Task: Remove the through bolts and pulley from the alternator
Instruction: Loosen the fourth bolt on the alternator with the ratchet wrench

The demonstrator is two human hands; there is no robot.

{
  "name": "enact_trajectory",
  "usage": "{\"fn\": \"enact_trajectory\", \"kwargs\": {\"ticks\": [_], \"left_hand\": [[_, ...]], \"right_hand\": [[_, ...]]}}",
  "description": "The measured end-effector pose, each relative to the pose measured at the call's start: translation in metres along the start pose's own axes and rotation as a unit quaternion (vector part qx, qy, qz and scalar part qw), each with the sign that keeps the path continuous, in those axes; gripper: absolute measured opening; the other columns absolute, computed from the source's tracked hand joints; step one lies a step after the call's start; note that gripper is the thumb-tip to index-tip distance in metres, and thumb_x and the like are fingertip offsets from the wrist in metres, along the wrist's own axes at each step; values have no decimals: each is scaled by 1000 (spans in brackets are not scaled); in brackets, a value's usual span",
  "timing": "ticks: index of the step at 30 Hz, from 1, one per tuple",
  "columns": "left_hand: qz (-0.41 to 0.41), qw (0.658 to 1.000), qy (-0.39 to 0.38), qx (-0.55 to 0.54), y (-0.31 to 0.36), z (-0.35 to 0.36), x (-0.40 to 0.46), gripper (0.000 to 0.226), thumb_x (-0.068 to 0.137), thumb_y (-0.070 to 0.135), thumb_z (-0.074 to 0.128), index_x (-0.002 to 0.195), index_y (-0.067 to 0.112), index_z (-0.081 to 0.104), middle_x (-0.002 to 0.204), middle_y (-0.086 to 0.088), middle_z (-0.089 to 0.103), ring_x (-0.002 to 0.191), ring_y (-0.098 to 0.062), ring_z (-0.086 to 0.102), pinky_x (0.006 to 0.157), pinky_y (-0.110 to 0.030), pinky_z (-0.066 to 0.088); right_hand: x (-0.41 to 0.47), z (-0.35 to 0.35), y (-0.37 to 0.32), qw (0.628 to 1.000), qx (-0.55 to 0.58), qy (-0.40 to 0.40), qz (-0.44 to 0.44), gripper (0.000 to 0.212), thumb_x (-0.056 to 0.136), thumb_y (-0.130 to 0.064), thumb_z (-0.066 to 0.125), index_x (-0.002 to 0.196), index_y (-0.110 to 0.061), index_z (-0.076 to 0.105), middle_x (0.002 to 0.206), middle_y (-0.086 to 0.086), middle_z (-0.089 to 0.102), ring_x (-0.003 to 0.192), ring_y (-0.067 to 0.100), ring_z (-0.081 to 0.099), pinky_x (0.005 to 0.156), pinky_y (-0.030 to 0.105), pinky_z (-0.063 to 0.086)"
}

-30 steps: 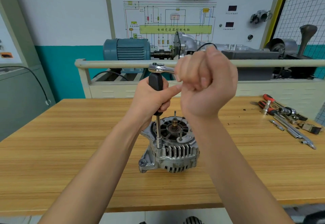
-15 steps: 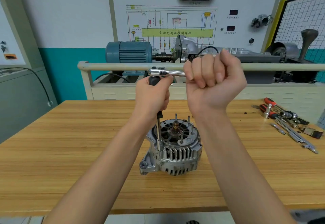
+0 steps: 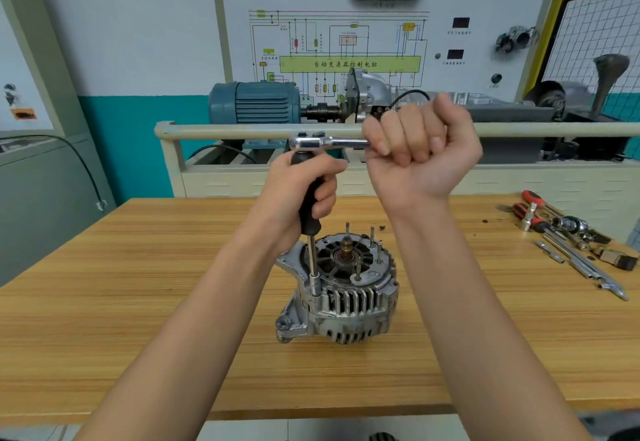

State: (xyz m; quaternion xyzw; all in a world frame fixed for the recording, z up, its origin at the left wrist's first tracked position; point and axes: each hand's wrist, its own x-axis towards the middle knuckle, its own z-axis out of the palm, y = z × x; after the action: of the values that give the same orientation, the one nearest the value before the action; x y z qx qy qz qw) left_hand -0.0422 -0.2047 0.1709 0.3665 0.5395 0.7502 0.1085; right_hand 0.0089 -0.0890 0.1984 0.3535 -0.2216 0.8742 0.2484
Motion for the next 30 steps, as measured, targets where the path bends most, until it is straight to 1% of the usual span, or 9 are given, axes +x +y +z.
{"fn": "enact_trajectory", "kwargs": {"ticks": [3, 7, 10, 13, 16, 19, 23, 28, 30], "left_hand": [[-19, 998, -53, 22, 1, 3, 0, 43, 82, 6, 62, 47, 17, 41, 39, 3, 33, 30, -12, 26, 37, -16, 24], [-27, 999, 3, 29, -1, 10, 4, 53, 90, 1, 53, 45, 20, 32, 38, 4, 23, 29, -10, 17, 37, -13, 17], [-17, 998, 49, 28, -3, 11, 5, 50, 90, 0, 51, 49, 20, 31, 39, 5, 24, 31, -10, 15, 38, -14, 15], [-17, 994, 102, 36, -4, 12, 6, 50, 88, -2, 52, 49, 22, 33, 39, 7, 25, 32, -10, 15, 38, -14, 16], [-17, 990, 136, 38, -3, 15, 7, 49, 86, -4, 50, 49, 22, 30, 39, 7, 25, 33, -10, 15, 38, -14, 15], [-9, 989, 142, 37, -4, 14, 6, 47, 85, -5, 49, 52, 20, 29, 39, 7, 25, 33, -10, 16, 38, -14, 15], [-2, 997, 79, 20, -5, 6, 3, 46, 87, -4, 55, 55, 18, 31, 40, 7, 26, 33, -10, 18, 38, -16, 17], [-39, 995, -86, -19, 4, -8, 0, 38, 81, 10, 58, 47, 17, 41, 38, 5, 33, 30, -9, 27, 36, -17, 22], [-45, 995, -85, -5, 5, -6, 0, 42, 82, 10, 58, 45, 17, 37, 36, 5, 31, 28, -9, 25, 36, -16, 21]], "right_hand": [[13, -15, -1, 984, 144, 85, 65, 51, 83, -15, 38, 33, -16, 33, 29, -4, 24, 36, 9, 10, 38, 20, 25], [18, -21, 1, 974, 175, 123, 69, 51, 84, -15, 38, 33, -16, 32, 29, -5, 23, 32, 10, 11, 36, 21, 24], [10, -9, -1, 986, 122, 111, 37, 49, 82, -14, 39, 33, -17, 32, 30, -5, 23, 36, 10, 9, 38, 20, 22], [-7, 5, 1, 999, -12, 38, -35, 52, 85, -11, 37, 34, -19, 34, 31, -7, 25, 35, 11, 12, 42, 21, 23], [-22, 22, 16, 982, -132, -43, -126, 51, 85, -6, 32, 35, -21, 36, 33, -7, 28, 32, 8, 19, 43, 27, 14], [-26, 28, 24, 969, -172, -59, -165, 47, 83, -3, 32, 40, -20, 26, 33, -5, 26, 32, 6, 22, 44, 30, 10], [-18, 19, 11, 987, -117, -49, -102, 52, 85, -7, 33, 34, -21, 36, 32, -8, 29, 32, 8, 20, 44, 22, 21], [7, 0, 0, 996, 48, 47, 50, 49, 82, -16, 38, 33, -17, 33, 30, -5, 24, 33, 11, 14, 40, 20, 25], [15, -8, 1, 986, 117, 85, 83, 50, 83, -15, 38, 33, -16, 32, 29, -5, 23, 34, 10, 10, 38, 20, 24]]}}
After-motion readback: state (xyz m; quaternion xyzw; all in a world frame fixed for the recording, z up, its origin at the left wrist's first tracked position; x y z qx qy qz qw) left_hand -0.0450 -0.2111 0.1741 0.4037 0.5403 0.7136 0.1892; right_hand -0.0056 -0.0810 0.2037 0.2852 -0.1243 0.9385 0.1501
